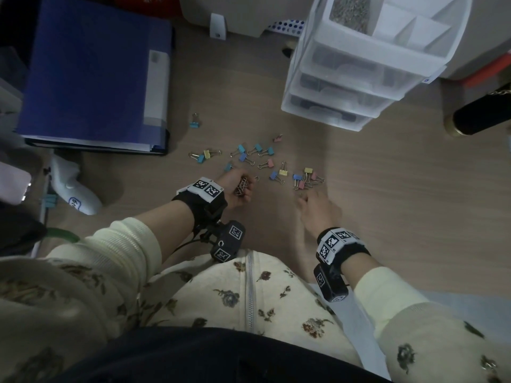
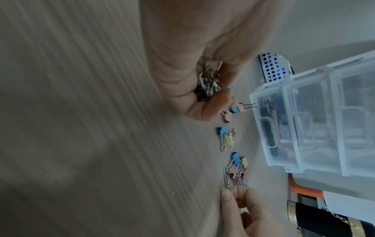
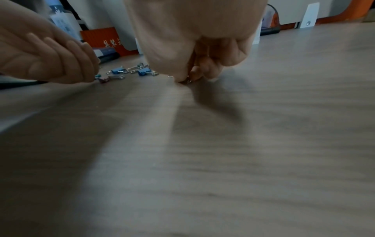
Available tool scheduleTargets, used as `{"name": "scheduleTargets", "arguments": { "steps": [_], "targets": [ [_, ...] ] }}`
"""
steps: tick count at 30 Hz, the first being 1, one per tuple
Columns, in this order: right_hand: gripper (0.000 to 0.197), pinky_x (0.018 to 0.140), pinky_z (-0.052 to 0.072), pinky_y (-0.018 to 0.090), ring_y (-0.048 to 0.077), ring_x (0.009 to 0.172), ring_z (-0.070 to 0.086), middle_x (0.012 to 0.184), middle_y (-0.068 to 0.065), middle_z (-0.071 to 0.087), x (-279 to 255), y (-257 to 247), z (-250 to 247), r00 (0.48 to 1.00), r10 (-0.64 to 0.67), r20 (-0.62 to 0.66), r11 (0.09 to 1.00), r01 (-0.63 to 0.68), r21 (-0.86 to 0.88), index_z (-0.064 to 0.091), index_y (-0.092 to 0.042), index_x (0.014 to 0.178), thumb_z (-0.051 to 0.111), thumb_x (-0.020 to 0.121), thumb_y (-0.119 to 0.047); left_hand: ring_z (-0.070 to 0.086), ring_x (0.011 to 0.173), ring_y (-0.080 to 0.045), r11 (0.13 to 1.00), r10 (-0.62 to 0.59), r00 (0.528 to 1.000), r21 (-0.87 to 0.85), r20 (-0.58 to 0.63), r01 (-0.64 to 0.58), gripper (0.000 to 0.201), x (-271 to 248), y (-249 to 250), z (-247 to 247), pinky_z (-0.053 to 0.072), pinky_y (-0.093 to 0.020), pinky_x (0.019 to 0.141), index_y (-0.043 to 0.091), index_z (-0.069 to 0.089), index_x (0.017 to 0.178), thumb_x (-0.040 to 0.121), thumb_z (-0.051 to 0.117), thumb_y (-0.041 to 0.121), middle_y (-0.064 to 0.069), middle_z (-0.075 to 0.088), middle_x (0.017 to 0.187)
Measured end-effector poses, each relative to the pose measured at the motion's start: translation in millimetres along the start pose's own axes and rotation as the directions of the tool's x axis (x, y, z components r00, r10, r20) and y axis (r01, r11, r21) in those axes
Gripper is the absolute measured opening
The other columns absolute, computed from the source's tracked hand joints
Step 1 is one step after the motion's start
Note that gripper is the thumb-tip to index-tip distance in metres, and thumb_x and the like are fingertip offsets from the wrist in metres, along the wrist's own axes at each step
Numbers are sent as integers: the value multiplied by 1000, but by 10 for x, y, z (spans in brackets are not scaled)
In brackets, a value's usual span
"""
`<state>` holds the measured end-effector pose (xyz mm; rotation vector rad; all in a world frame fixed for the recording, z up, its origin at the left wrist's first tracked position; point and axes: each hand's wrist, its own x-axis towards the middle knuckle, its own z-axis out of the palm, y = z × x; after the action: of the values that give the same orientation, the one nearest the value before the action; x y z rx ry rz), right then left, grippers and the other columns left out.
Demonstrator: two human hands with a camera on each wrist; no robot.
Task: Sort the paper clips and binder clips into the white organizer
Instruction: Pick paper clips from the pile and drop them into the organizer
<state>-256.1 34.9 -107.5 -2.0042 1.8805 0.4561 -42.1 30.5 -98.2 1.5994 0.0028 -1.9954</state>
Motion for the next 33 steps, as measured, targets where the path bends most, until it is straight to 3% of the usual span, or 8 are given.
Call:
{"name": "scheduleTargets", "arguments": {
  "steps": [5, 10, 14, 16, 19, 23, 27, 33],
  "targets": [
    [27, 72, 44, 37, 31, 94, 59, 110, 7, 60, -37, -96, -56, 987, -139, -78, 989, 142, 32, 52, -13, 112, 37, 99, -31, 44, 51, -9, 1000, 18, 1000, -9, -20, -18, 29, 34, -12, 2, 42, -17, 39, 8, 55, 75, 96, 39, 19, -1, 49, 65],
    [21, 62, 33, 27, 23, 84, 60, 100, 1, 61, -71, -481, -264, 916, -324, -236, 897, 376, 231, 57, -14, 100, 44, 98, -29, 57, 65, -15, 998, 47, 998, -45, 51, -44, 24, 51, -39, 22, 55, -23, 54, 2, 59, 87, 96, 40, 14, -7, 58, 75],
    [17, 66, 33, 23, 20, 100, 59, 103, -1, 64, -96, -783, -352, 854, -461, -240, 791, 518, 325, 60, -15, 97, 50, 96, -29, 61, 73, -16, 995, 93, 989, -35, 111, -90, 20, -2, -29, 79, 56, -23, 52, 7, 58, 89, 97, 41, 14, -8, 61, 80],
    [18, 67, 33, 22, 18, 98, 58, 103, -2, 64, -94, -829, -360, 841, -491, -228, 782, 541, 311, 62, -15, 99, 50, 96, -28, 61, 76, -17, 996, 92, 987, -20, 131, -91, 22, -8, -21, 86, 55, -23, 50, 8, 60, 90, 97, 41, 17, -8, 62, 82],
    [18, 70, 42, 26, 18, 105, 58, 112, 0, 64, -82, -731, -344, 852, -432, -295, 800, 513, 311, 63, -16, 100, 50, 96, -28, 56, 65, -15, 997, 69, 991, -45, 111, -64, 19, -5, -13, 71, 53, -21, 47, 7, 58, 87, 96, 43, 14, -6, 58, 74],
    [17, 64, 44, 28, 18, 84, 59, 98, -5, 63, -38, -393, -240, 914, -273, -300, 904, 350, 246, 61, -20, 99, 48, 94, -30, 47, 48, -9, 1000, 28, 1000, 1, 8, -28, 23, 21, -12, 55, 43, -17, 39, 10, 52, 73, 94, 43, 15, -1, 49, 64],
    [21, 70, 47, 32, 24, 92, 61, 103, -2, 62, -10, -100, -84, 949, -223, -222, 959, 254, 123, 61, -18, 101, 46, 93, -29, 45, 48, -10, 1000, 8, 1000, 10, -19, -8, 25, 20, -8, 62, 41, -16, 38, 12, 50, 72, 94, 42, 17, 0, 48, 63],
    [36, 78, 46, 36, 26, 107, 57, 127, -1, 55, -8, -5, -25, 979, -142, -149, 987, 151, 47, 51, -22, 129, 47, 95, -32, 45, 53, -11, 1000, 4, 1000, -10, -26, -4, 25, 34, -2, 59, 43, -16, 39, 12, 51, 73, 96, 41, 18, -1, 49, 64]
  ]
}}
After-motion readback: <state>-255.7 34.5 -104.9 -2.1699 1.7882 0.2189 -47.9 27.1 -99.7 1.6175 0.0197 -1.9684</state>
